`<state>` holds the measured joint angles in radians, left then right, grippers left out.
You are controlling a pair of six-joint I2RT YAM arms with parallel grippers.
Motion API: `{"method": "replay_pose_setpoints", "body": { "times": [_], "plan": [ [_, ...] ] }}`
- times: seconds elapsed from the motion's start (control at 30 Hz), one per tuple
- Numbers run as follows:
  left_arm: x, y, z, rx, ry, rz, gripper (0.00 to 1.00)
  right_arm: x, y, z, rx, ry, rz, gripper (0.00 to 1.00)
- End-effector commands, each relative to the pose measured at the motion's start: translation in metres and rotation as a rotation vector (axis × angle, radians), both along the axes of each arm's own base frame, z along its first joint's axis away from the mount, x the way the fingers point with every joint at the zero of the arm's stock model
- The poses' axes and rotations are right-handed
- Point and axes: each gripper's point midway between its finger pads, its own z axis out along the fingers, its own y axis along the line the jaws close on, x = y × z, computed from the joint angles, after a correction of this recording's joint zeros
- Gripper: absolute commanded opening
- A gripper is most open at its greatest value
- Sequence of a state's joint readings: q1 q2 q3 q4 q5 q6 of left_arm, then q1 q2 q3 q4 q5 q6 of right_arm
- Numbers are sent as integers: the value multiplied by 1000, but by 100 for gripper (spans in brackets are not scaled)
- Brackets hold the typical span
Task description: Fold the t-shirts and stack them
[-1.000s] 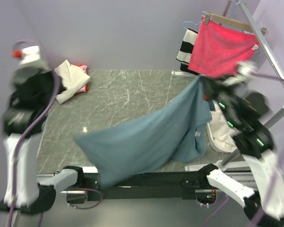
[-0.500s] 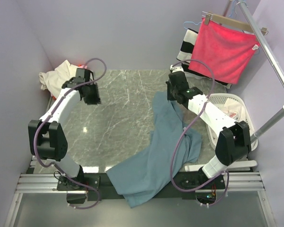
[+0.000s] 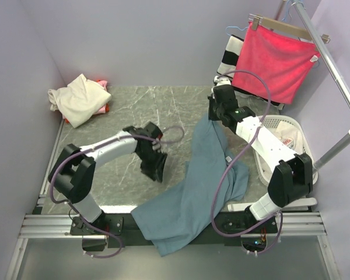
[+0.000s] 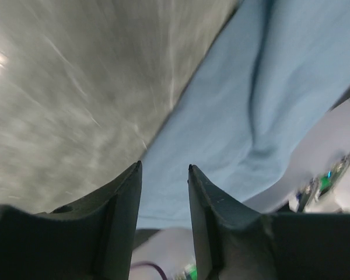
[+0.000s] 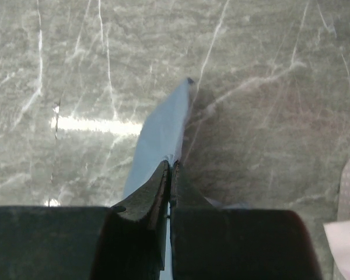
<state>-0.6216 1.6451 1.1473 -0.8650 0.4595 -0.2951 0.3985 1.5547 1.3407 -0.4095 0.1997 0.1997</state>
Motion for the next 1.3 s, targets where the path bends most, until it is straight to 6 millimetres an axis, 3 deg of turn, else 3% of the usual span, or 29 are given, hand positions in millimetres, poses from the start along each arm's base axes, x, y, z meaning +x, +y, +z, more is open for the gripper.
{"method": "replay_pose_setpoints", "body": {
  "times": [0.0, 0.13, 0.27, 0.37, 0.4, 0.63, 0.73, 0.87, 0.97, 1.27],
  "plan": [
    [-36, -12, -29, 50, 64, 8, 43, -13, -6, 31, 36, -84, 5, 0],
    [-54, -30, -40, 57, 48, 15, 48, -26, -11, 30, 43, -91, 12, 0],
    [-62, -33, -54, 113, -2, 8, 51, -34, -13, 29, 49, -90, 16, 0],
    [-55, -29, -64, 187, -76, 37, 52, -38, -13, 30, 64, -93, 26, 0],
    [-43, -23, -67, 241, -146, 68, 54, -39, -13, 28, 66, -90, 26, 0],
    [-16, -21, -40, 215, -333, 174, 63, -40, -10, 24, 90, -71, 39, 0],
    [-12, -14, -39, 239, -358, 195, 62, -39, -8, 22, 98, -64, 46, 0],
    [-20, -12, -50, 251, -324, 177, 62, -37, -5, 19, 100, -49, 53, 0],
    [-31, -13, -63, 255, -261, 140, 54, -37, -5, 19, 98, -48, 53, 0],
    [-62, -20, -76, 183, -132, 43, 55, -35, -7, 19, 91, -43, 47, 0]
  ]
}}
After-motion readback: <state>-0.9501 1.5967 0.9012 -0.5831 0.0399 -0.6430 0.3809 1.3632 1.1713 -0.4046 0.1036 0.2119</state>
